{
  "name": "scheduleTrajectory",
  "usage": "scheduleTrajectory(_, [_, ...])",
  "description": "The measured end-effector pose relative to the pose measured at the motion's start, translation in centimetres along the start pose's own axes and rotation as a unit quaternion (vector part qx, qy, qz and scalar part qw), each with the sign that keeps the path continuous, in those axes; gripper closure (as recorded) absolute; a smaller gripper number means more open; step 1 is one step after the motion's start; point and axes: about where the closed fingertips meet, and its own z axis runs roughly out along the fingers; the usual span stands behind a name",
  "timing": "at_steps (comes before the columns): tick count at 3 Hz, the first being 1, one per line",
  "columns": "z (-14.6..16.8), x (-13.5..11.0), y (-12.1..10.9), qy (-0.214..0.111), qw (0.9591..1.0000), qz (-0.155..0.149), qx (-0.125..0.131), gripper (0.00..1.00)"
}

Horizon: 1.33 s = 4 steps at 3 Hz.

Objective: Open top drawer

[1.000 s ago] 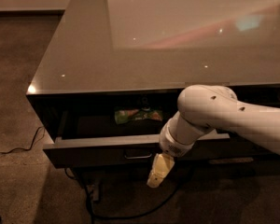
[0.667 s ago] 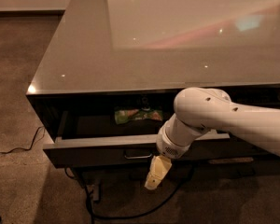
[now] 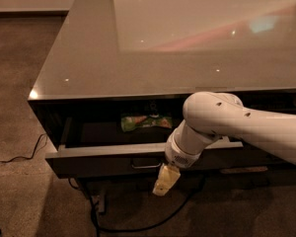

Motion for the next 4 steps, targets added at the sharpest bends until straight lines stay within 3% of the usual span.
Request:
scheduleTrajectory(3, [-0.8,-0.2,1.0,0.015,0.9998,-0.010,-0.008,0.88])
scheduleTrajectory(4, [-1.4,-0.3,1.0,0.015,0.9998,-0.010,-0.008,1.00])
